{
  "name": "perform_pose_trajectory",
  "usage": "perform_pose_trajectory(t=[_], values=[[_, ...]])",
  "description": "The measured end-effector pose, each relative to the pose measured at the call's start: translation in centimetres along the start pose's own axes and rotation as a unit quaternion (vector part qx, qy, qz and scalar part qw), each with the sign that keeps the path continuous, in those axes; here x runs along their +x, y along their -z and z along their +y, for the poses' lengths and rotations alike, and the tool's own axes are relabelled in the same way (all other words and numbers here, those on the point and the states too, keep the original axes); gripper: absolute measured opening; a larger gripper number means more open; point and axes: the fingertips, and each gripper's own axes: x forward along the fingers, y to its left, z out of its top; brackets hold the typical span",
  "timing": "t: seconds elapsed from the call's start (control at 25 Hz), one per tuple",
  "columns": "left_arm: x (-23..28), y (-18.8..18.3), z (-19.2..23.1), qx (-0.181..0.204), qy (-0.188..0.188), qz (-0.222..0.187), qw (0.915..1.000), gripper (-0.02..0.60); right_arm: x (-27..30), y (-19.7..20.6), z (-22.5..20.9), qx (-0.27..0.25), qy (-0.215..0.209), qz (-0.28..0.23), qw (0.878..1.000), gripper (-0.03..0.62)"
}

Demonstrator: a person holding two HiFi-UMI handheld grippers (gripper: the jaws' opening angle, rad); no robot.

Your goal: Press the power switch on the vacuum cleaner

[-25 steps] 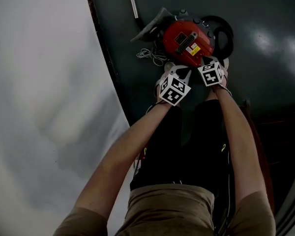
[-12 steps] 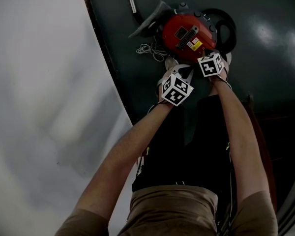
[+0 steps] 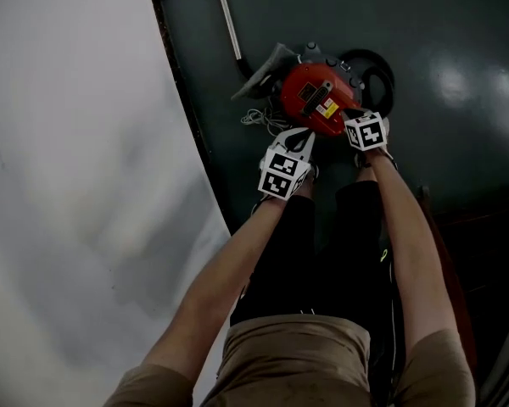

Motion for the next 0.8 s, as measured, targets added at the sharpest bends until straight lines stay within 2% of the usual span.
perform_pose_trajectory(t=[0.12, 0.2, 0.32, 0.44, 0.64, 0.8], values=[[-4.0, -4.2, 0.1, 0.016, 0.000, -0.031, 0.9994, 0.007, -6.9, -5.9, 1.3, -0.092, 0.038, -0.117, 0.988, 0.017], [-7.0, -6.9, -0.1, 0.018, 0.002, -0.049, 0.9987, 0.007, -11.4, -8.7, 3.5, -0.106, 0.032, -0.162, 0.980, 0.031], [-11.5, -10.6, -0.7, 0.009, 0.005, -0.078, 0.9969, 0.008, -18.5, -11.9, 7.7, -0.107, 0.002, -0.216, 0.971, 0.038], [-15.6, -13.2, -2.6, -0.013, 0.020, -0.110, 0.9937, 0.006, -25.3, -12.9, 10.4, -0.105, -0.014, -0.239, 0.965, 0.040], [-22.1, -20.3, -7.0, 0.032, 0.060, -0.161, 0.9847, 0.008, -36.2, -16.7, 12.3, -0.059, -0.010, -0.303, 0.951, 0.040], [-26.6, -23.1, -8.8, 0.053, 0.094, -0.173, 0.9790, 0.008, -42.5, -19.1, 15.5, -0.058, -0.020, -0.333, 0.941, 0.040]])
